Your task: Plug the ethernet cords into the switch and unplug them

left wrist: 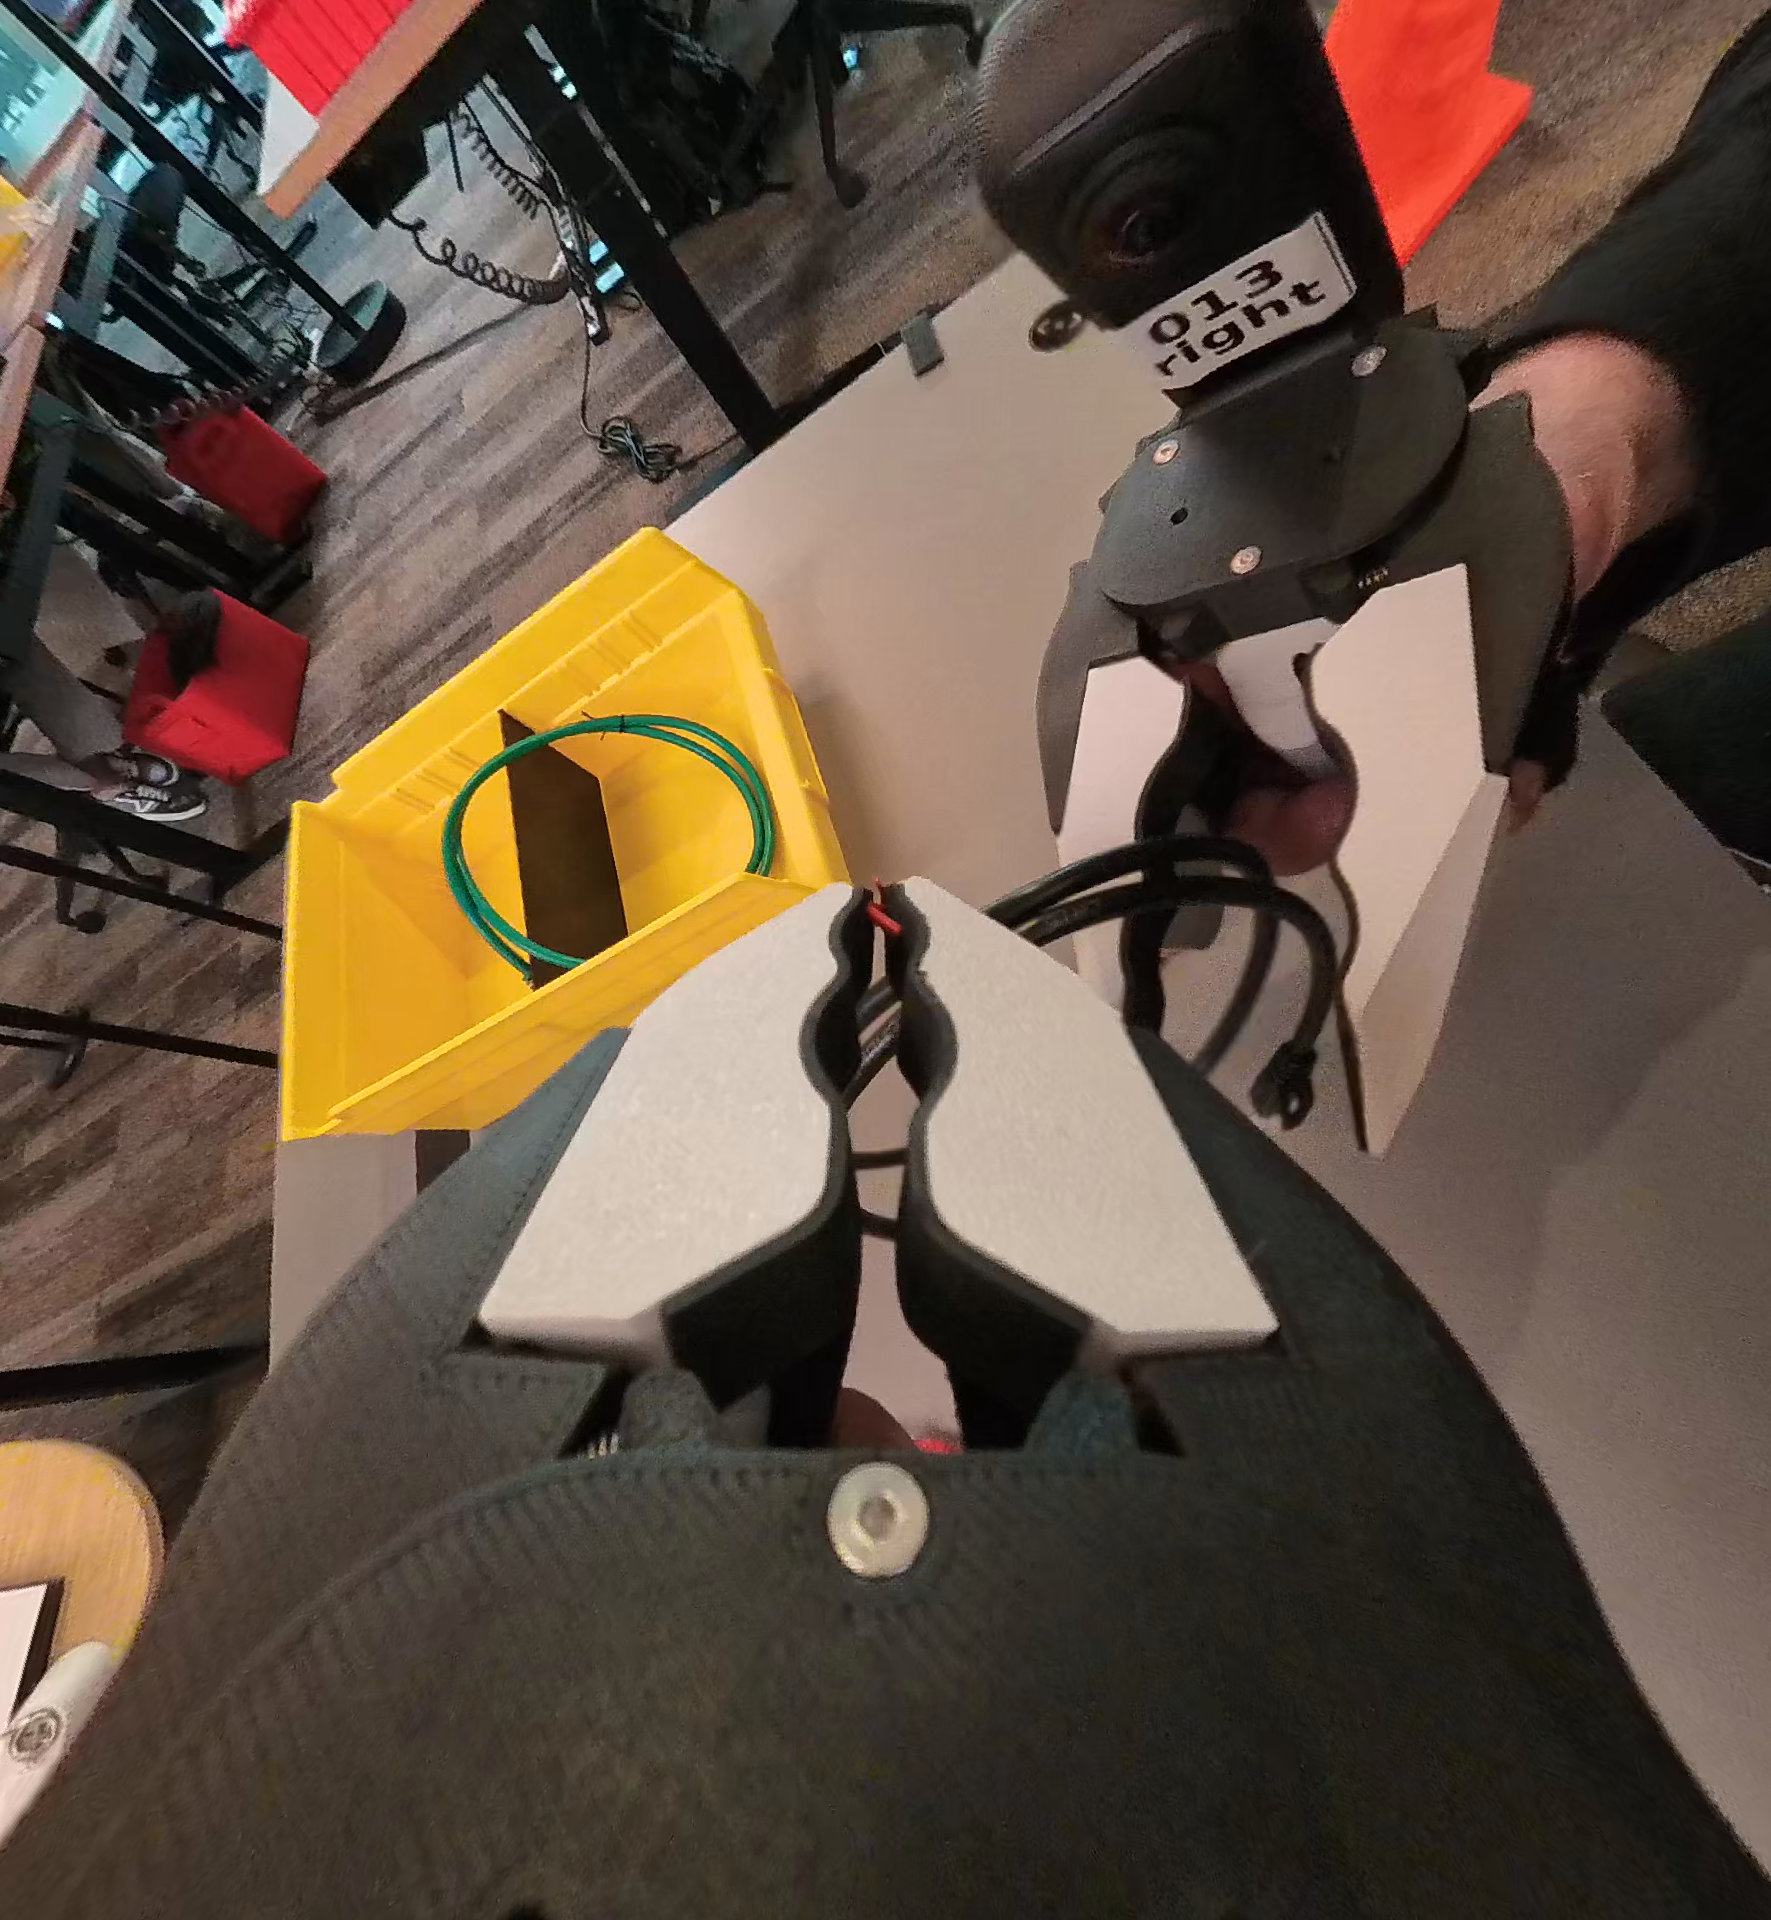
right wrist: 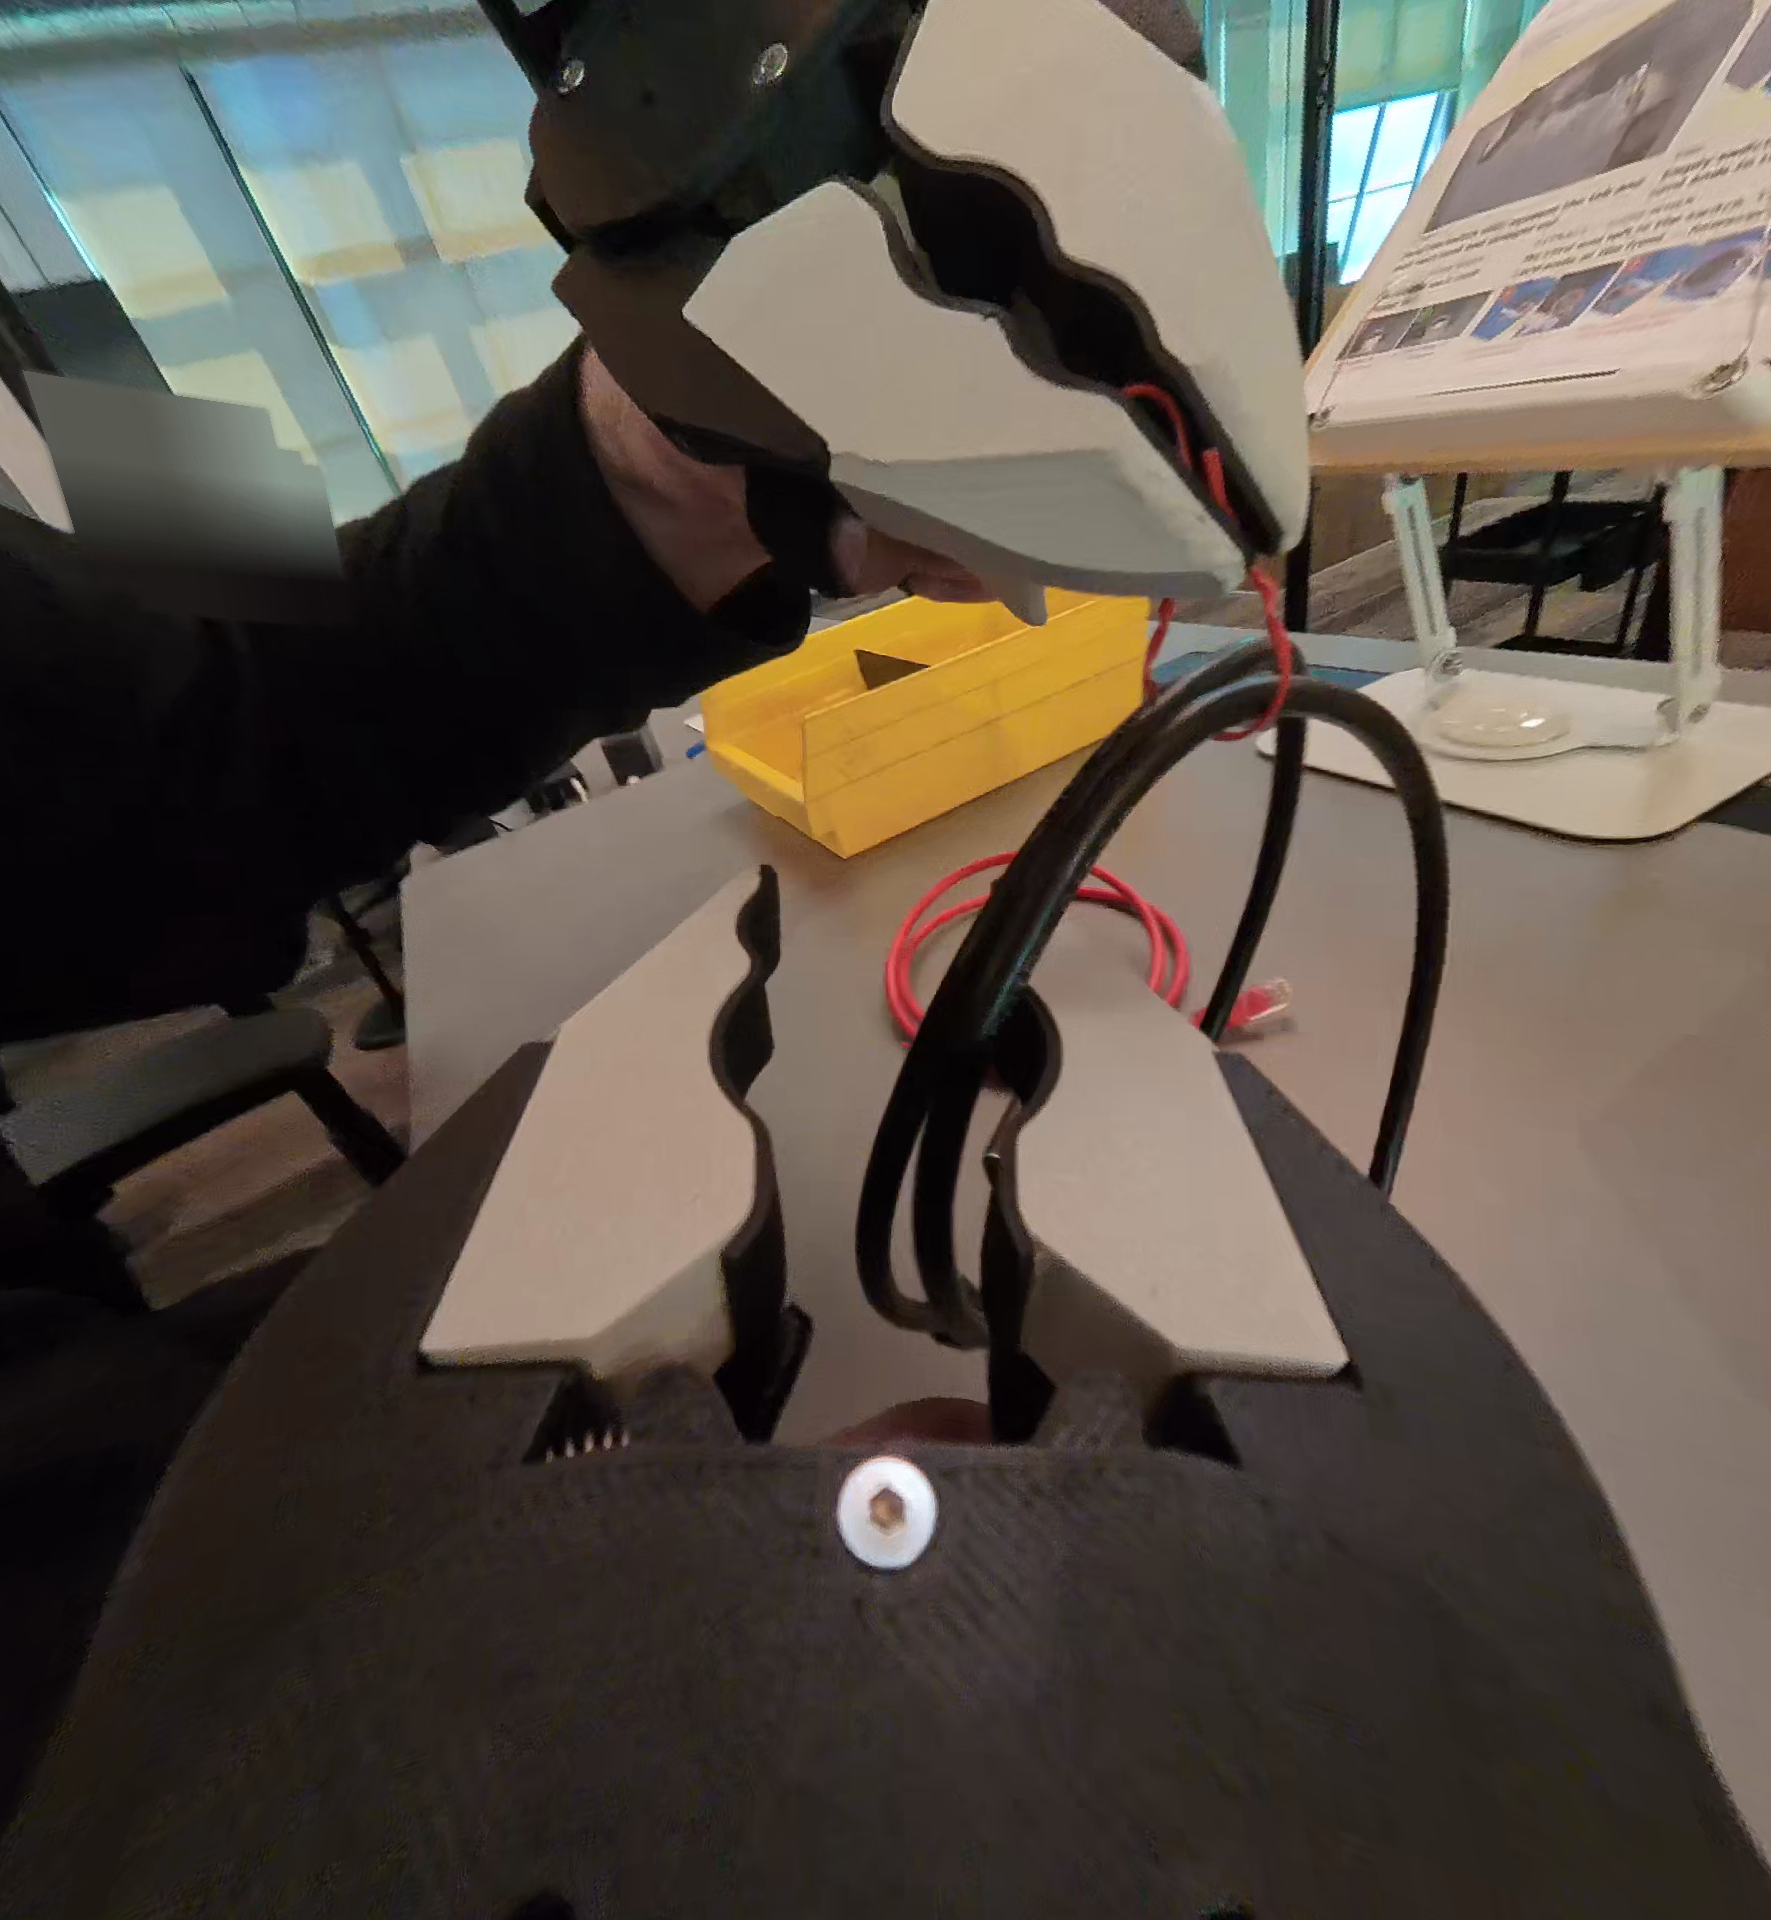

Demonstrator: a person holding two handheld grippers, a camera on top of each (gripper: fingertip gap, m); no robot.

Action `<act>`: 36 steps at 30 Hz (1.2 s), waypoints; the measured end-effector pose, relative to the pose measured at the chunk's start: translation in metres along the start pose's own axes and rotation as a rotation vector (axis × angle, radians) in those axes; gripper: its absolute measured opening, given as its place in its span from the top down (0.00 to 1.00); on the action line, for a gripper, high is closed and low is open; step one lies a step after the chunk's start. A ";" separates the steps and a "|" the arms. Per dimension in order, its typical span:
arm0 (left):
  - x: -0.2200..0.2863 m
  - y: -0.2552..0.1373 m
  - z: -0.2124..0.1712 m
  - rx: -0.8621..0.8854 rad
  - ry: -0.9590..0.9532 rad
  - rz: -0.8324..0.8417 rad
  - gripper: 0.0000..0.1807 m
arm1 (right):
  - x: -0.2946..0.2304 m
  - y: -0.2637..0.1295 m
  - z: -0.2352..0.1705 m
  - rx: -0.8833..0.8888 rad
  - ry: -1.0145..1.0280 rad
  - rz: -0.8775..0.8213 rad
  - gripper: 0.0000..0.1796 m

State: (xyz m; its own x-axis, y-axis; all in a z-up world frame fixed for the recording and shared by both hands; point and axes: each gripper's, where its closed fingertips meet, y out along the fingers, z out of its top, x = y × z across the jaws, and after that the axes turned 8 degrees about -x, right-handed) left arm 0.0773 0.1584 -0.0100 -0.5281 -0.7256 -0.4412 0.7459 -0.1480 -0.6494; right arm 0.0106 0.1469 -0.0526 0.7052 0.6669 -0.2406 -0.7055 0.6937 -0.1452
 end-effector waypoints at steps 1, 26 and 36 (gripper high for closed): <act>-0.002 -0.002 0.000 0.005 -0.003 0.008 0.99 | 0.003 -0.002 0.001 -0.006 -0.021 -0.020 0.77; 0.068 -0.084 0.037 0.195 0.181 -0.451 0.99 | -0.019 -0.001 0.050 -0.129 -0.657 0.432 0.53; 0.095 -0.082 0.044 0.130 0.261 -0.612 0.99 | -0.056 0.012 0.026 -0.196 -0.579 0.782 0.79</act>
State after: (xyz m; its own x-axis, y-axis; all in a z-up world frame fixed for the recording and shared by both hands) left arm -0.0168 0.0720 0.0285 -0.9394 -0.3015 -0.1633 0.3152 -0.5719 -0.7574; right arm -0.0355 0.1247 -0.0162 -0.0748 0.9840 0.1620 -0.9491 -0.0204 -0.3142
